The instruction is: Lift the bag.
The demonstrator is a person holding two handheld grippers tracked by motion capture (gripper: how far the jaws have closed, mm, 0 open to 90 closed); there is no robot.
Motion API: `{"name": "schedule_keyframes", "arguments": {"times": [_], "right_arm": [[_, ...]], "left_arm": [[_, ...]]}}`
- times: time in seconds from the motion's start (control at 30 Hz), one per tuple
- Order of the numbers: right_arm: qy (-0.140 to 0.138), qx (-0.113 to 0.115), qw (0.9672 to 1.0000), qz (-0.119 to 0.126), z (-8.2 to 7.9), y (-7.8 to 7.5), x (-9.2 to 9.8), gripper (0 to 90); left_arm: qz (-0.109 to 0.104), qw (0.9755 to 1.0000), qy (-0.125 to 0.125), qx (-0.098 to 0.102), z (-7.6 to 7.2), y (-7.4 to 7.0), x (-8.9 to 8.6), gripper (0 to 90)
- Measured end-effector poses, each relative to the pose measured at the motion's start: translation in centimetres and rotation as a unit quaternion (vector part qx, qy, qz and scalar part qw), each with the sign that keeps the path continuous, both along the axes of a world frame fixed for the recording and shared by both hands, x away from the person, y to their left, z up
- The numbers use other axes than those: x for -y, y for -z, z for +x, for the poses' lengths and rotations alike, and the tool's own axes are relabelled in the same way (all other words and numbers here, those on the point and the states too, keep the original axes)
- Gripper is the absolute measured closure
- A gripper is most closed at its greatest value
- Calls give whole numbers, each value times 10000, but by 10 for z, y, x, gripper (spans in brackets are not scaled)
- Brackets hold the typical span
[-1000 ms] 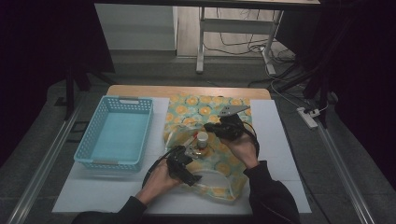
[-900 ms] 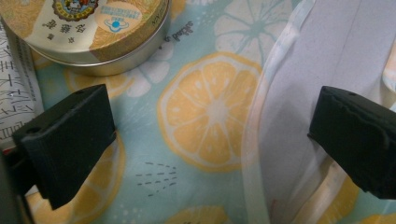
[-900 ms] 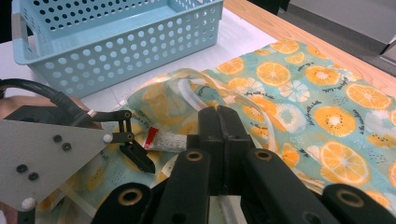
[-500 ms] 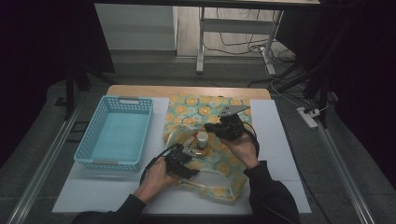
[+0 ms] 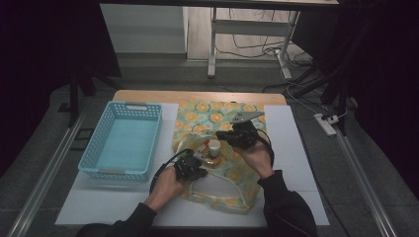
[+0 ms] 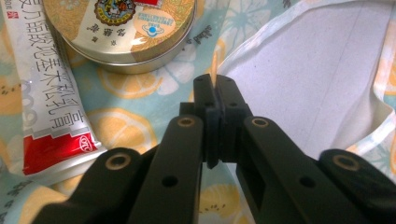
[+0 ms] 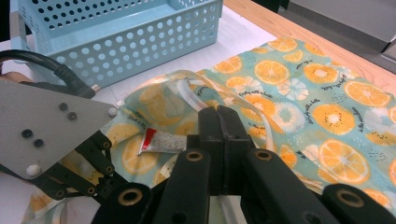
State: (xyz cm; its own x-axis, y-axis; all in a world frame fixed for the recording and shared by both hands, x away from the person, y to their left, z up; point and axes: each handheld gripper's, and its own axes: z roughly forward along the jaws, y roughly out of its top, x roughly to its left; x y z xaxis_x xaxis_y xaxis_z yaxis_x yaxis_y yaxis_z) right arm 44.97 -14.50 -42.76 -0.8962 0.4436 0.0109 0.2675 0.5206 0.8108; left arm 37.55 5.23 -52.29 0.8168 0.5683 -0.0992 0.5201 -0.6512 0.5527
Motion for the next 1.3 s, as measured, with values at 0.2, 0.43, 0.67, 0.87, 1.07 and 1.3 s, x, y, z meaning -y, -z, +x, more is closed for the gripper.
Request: {"name": "schedule_keyframes", "arguments": {"times": [0.2, 0.43, 0.67, 0.87, 1.07, 1.3], "right_arm": [[-17, -19, 10000, -10, 0, 0, 0, 897], [-16, -93, 10000, -25, 1, 1, 0, 897], [-59, -108, 9999, -52, 0, -2, -2, 897], [-126, -174, 9998, -47, 0, -7, -1, 897], [-169, -196, 9996, -73, 0, -8, -3, 897], [-200, -164, 9996, -65, -1, -14, -5, 897]], "left_arm": [[52, 9998, -184, -69, -1, -2, 3, 899], [-137, 9996, -229, -77, -1, -10, -1, 900], [-352, 9991, -194, -158, 4, -17, -5, 900], [-383, 9990, -132, -189, 6, -24, -7, 900], [-551, 9980, -130, -272, 10, -33, -11, 900], [-632, 9976, -122, -260, 12, -48, -15, 900]]}}
